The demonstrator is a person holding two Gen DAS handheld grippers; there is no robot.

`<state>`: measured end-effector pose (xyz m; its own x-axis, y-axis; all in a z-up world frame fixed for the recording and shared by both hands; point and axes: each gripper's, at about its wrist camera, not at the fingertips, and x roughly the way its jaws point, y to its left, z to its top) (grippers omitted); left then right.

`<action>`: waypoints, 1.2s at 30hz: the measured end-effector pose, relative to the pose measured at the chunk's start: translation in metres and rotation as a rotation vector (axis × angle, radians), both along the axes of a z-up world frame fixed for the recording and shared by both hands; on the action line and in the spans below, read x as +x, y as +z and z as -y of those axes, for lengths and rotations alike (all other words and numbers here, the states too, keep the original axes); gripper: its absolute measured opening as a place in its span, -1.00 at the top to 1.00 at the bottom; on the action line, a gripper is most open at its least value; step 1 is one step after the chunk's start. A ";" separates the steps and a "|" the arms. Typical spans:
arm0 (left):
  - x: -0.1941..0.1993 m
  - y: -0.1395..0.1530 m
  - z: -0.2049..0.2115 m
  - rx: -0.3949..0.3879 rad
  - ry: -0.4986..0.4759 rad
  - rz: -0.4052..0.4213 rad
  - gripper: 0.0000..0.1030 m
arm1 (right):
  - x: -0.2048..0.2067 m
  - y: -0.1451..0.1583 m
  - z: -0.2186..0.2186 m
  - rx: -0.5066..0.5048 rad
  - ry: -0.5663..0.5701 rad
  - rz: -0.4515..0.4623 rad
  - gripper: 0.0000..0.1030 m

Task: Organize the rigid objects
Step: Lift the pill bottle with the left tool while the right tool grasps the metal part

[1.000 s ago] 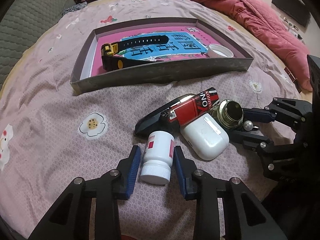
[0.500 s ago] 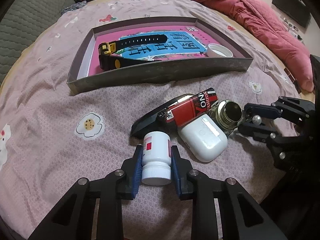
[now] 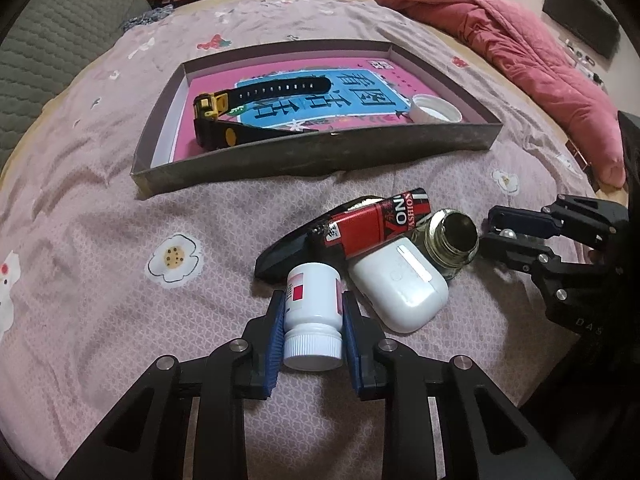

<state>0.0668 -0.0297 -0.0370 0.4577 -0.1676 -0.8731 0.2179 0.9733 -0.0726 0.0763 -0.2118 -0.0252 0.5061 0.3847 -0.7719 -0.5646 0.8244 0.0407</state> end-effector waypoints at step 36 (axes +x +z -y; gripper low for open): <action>-0.001 0.047 -0.009 -0.076 0.060 0.199 0.48 | 0.024 0.042 0.020 0.269 -0.144 0.075 0.49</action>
